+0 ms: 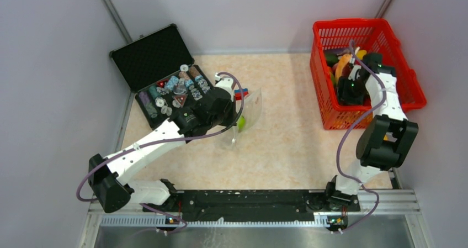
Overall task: Place the food in the zip-top bag and seal the zipper
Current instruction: Pick up the fake fruit from the bin.
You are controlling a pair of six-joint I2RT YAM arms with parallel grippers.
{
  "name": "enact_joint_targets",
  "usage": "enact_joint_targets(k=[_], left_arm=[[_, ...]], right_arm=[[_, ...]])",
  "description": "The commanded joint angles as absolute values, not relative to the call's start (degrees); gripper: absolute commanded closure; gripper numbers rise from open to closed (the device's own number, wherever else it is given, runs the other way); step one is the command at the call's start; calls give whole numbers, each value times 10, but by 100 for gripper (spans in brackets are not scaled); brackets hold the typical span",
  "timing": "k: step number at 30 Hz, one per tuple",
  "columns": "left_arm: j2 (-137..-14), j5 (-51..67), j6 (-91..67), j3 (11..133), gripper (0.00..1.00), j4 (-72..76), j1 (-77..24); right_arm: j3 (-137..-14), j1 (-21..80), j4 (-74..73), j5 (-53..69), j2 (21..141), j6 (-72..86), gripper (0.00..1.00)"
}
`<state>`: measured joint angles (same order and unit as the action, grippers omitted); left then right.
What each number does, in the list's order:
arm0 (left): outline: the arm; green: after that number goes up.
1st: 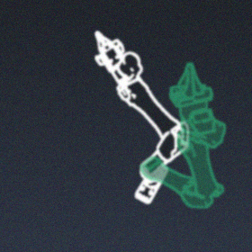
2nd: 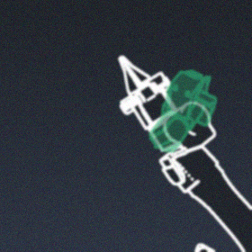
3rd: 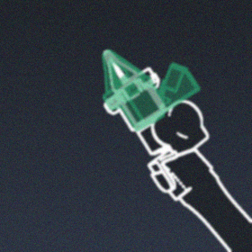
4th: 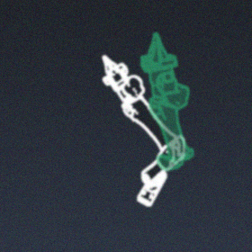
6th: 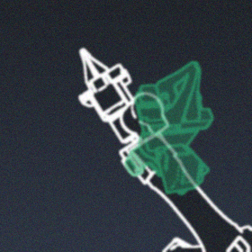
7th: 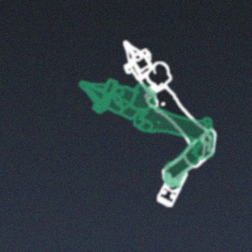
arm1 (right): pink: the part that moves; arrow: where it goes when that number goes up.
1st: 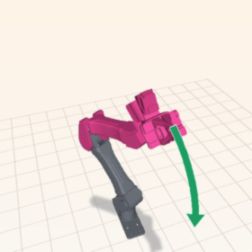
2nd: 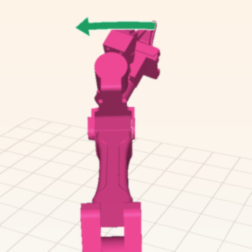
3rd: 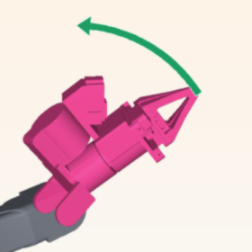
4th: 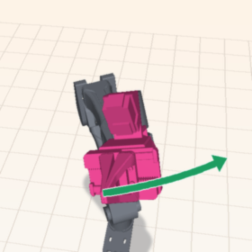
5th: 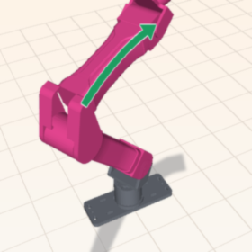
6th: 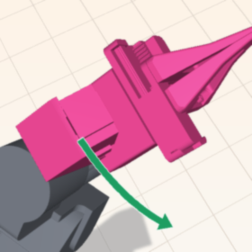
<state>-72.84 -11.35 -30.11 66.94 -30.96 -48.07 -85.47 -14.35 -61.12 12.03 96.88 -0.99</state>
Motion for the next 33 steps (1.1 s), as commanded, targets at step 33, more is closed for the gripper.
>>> enact_joint_targets(k=[33], left_arm=[[-715,-140,-306,672,100,-297,-476]], right_arm=[[-650,-157,-104,380,576,319,93]])
